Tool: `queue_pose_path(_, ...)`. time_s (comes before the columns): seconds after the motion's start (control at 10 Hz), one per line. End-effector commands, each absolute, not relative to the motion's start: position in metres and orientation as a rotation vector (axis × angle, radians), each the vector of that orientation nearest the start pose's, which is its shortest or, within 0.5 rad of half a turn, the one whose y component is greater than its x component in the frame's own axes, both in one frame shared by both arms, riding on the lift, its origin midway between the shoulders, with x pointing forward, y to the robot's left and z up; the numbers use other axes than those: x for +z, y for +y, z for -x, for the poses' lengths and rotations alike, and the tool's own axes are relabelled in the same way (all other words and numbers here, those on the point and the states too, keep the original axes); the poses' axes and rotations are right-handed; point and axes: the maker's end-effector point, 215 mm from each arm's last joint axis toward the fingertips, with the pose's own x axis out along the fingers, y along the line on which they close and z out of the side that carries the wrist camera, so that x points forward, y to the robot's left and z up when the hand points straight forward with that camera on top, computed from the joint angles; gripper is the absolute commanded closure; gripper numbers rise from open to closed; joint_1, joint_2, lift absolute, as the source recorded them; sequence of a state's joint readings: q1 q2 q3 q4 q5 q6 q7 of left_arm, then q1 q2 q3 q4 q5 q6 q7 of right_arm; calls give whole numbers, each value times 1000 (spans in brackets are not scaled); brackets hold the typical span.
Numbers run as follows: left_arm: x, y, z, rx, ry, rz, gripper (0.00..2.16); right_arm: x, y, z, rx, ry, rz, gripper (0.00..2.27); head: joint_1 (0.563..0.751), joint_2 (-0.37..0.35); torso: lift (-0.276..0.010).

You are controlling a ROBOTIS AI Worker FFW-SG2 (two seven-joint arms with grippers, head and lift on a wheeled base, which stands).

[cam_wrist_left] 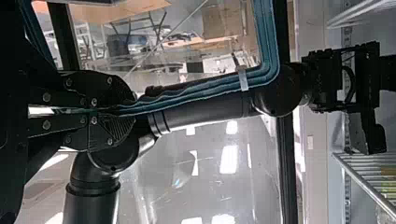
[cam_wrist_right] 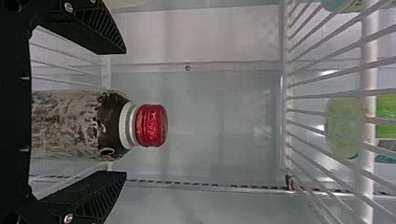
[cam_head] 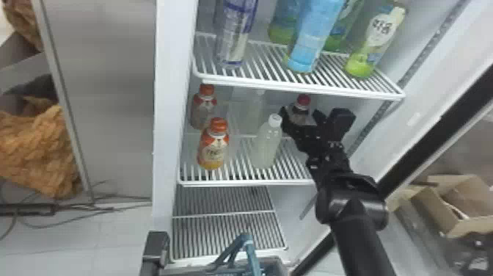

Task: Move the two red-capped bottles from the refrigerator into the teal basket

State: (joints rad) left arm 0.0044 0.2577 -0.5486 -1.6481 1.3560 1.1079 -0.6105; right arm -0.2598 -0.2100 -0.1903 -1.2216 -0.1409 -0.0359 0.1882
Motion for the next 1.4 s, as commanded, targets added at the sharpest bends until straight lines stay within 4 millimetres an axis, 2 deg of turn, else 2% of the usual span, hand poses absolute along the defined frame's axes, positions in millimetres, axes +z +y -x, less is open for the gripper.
queue_pose_path(0.0,-345,-130,-213,-1519,1122,1192,1105,-336,-400,-656,-61,33,3,87,695,-350,-228)
queue_pose_path(0.4,-346,-130,-211,-1520,1125,1196,1105,-343,-402,-657,-65,62,13,122,695,-350,-228)
queue_pose_path(0.5,-345,-130,-211,-1519,1122,1196,1105,-345,-403,-657,-66,68,9,239,695,-350,-228)
queue_pose_path(0.6,-346,-130,-211,-1520,1125,1196,1105,-347,-404,-657,-70,74,1,509,695,-350,-228)
queue_pose_path(0.7,-346,-129,-212,-1518,1124,1195,1105,-348,-405,-657,-73,75,-3,676,695,-350,-228)
queue_pose_path(1.1,-347,-129,-210,-1517,1128,1198,1105,-340,-403,-653,-70,54,4,674,695,-350,-228)
queue_pose_path(1.3,-347,-129,-209,-1516,1129,1200,1105,-320,-400,-644,-63,7,13,674,695,-350,-228)
